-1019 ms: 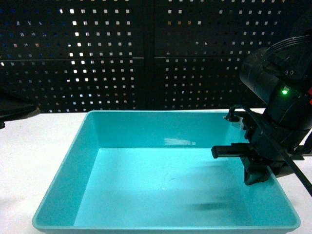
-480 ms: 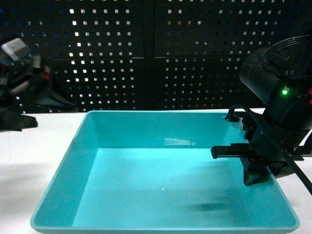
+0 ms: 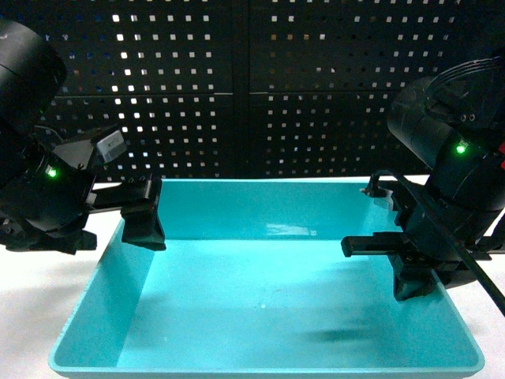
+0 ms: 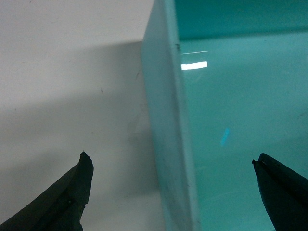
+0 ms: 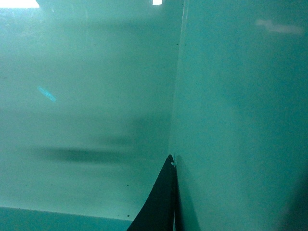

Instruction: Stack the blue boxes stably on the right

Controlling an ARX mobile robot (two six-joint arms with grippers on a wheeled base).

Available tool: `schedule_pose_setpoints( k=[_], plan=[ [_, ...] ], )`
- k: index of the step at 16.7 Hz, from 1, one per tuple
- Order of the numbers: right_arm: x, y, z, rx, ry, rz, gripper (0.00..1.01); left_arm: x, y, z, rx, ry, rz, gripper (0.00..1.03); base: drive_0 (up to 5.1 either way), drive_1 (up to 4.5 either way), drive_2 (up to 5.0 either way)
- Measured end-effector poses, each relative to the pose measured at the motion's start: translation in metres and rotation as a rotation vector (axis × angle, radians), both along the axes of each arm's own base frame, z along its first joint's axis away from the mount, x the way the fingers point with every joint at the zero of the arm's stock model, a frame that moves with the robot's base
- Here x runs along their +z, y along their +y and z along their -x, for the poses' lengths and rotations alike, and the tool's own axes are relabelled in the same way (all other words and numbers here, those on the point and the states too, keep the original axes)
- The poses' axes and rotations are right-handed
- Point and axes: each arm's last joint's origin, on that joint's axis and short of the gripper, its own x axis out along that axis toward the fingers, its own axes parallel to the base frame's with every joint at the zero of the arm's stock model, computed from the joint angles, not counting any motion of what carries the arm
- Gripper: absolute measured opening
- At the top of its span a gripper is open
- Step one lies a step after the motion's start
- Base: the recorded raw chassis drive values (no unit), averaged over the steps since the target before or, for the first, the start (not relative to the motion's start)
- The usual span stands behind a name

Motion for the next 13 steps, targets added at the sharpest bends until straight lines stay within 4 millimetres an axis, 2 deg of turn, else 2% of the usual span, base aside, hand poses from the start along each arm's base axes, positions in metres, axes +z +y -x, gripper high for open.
schedule_pose_setpoints(
  k=[6,10,13],
  plan=[
    [0.000,0.000,0.000,-0.001,0.000,0.001,0.02,-0.002,-0.001,-0.002,0.005,-0.018,-0.018,0.98,0.0,0.00,0.0],
    [0.000,0.000,0.000,0.002,0.000,0.001,0.02,-0.002,-0.024,0.001,-0.048,-0.029,-0.029,0.98,0.0,0.00,0.0],
    [0.000,0.000,0.000,0.001,0.000,0.001,0.02,-0.010,-0.024,0.002,-0.045,0.000,-0.035,0.98,0.0,0.00,0.0]
  ],
)
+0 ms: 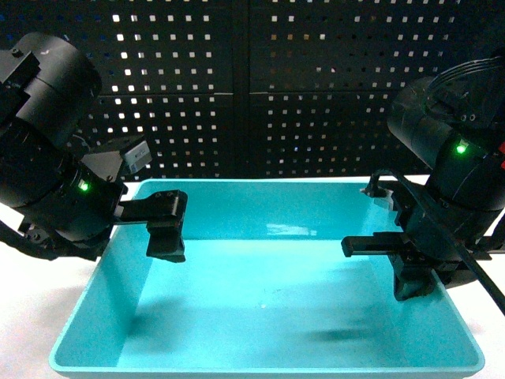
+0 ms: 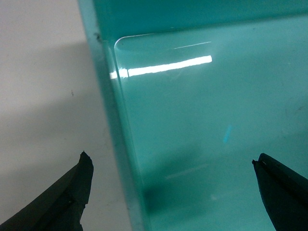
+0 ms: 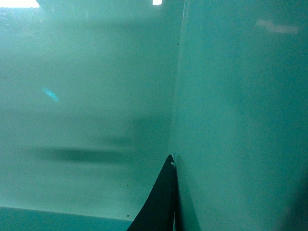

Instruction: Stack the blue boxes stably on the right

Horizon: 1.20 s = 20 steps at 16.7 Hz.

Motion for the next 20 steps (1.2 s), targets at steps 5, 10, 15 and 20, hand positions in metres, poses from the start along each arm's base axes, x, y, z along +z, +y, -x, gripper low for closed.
schedule_pose_setpoints(
  k=[5,10,15,20],
  plan=[
    [0.000,0.000,0.000,0.000,0.000,0.000,0.02,-0.017,0.003,0.004,0.029,0.022,-0.063,0.05,0.0,0.00,0.0],
    [0.000,0.000,0.000,0.001,0.000,0.000,0.02,-0.020,-0.001,0.005,0.047,-0.004,-0.064,0.02,0.0,0.00,0.0],
    [0.000,0.000,0.000,0.001,0.000,0.000,0.02,-0.020,-0.001,0.005,0.047,-0.003,-0.064,0.02,0.0,0.00,0.0],
    [0.000,0.000,0.000,0.001,0.000,0.000,0.02,-0.020,-0.001,0.005,0.047,-0.004,-0.064,0.02,0.0,0.00,0.0]
  ],
)
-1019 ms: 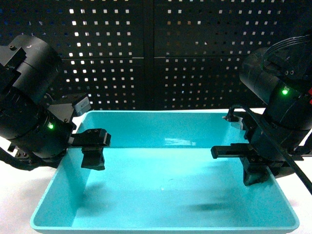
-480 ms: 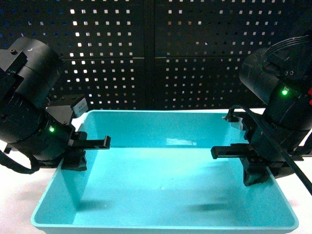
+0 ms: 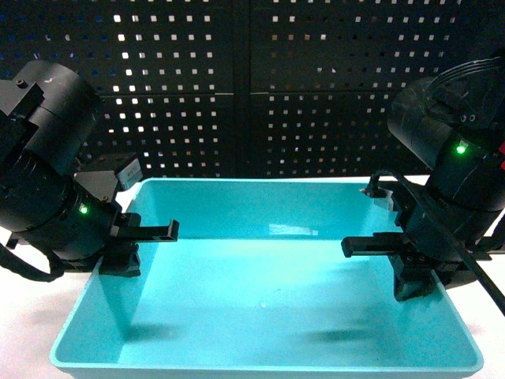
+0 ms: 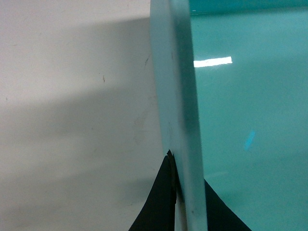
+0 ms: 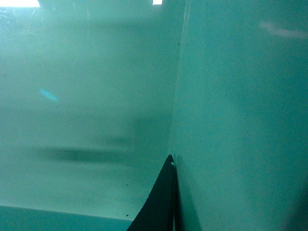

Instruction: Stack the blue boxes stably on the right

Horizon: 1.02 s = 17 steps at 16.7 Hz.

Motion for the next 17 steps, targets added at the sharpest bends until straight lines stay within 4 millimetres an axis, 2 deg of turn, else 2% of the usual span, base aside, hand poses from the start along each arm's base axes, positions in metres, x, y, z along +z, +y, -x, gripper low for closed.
schedule_pose_setpoints(
  k=[3,5,8,10,11,12,13,17],
  plan=[
    [0.000,0.000,0.000,0.001,0.004,0.000,0.02,0.000,-0.001,0.000,-0.002,0.002,0.000,0.02,0.0,0.00,0.0],
    [0.009,0.005,0.000,-0.019,0.030,0.015,0.02,0.002,-0.008,0.006,-0.018,-0.015,-0.020,0.02,0.0,0.00,0.0],
    [0.021,0.005,-0.005,-0.037,0.057,0.042,0.02,0.013,-0.013,0.012,-0.016,0.051,-0.002,0.02,0.0,0.00,0.0],
    [0.039,0.005,-0.013,-0.049,0.012,0.042,0.02,0.040,-0.014,0.004,0.010,0.016,0.019,0.02,0.0,0.00,0.0],
    [0.059,0.005,-0.013,-0.075,-0.031,0.009,0.02,0.072,-0.010,-0.002,0.024,-0.034,0.041,0.02,0.0,0.00,0.0],
    [0.094,0.003,-0.002,-0.112,-0.097,-0.017,0.02,0.106,-0.003,-0.007,0.034,-0.071,0.075,0.02,0.0,0.00,0.0],
    [0.098,0.004,0.000,-0.121,-0.099,-0.018,0.02,0.112,-0.001,-0.009,0.048,-0.063,0.087,0.02,0.0,0.00,0.0],
    [0.092,0.005,-0.003,-0.109,-0.067,0.010,0.02,0.088,0.001,-0.005,0.060,0.099,0.138,0.02,0.0,0.00,0.0]
  ],
)
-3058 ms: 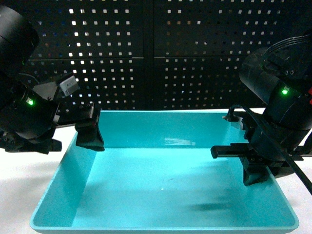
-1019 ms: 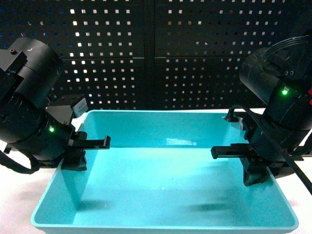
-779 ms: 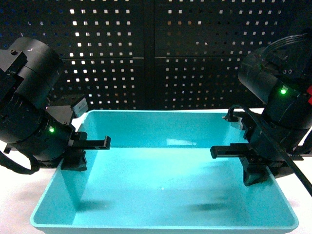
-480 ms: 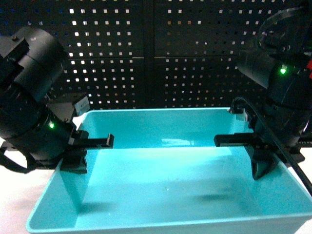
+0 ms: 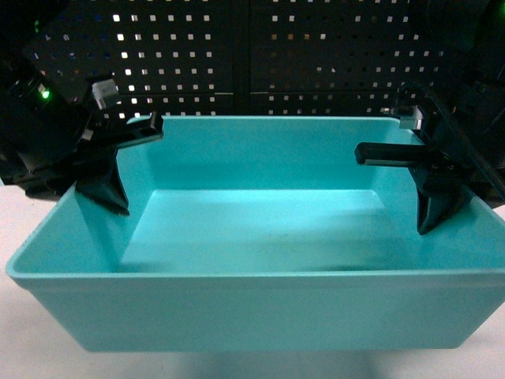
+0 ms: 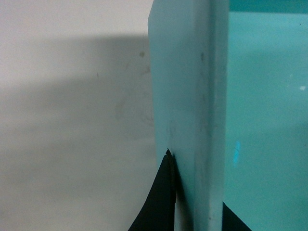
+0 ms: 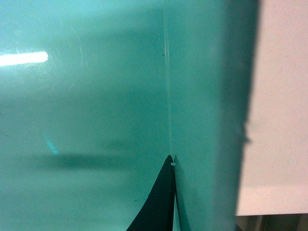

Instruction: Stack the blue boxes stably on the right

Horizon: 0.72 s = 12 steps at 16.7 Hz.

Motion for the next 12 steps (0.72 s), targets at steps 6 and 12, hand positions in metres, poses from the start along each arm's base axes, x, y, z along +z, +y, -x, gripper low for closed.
schedule_pose_setpoints(
  k=[6,12],
  plan=[
    [0.001,0.004,0.000,0.033,-0.014,0.015,0.02,-0.015,0.008,0.004,0.052,0.095,0.032,0.02,0.0,0.00,0.0],
    [-0.006,0.010,0.007,0.029,-0.012,0.005,0.02,-0.001,0.011,0.002,0.055,-0.006,-0.025,0.02,0.0,0.00,0.0]
  ],
)
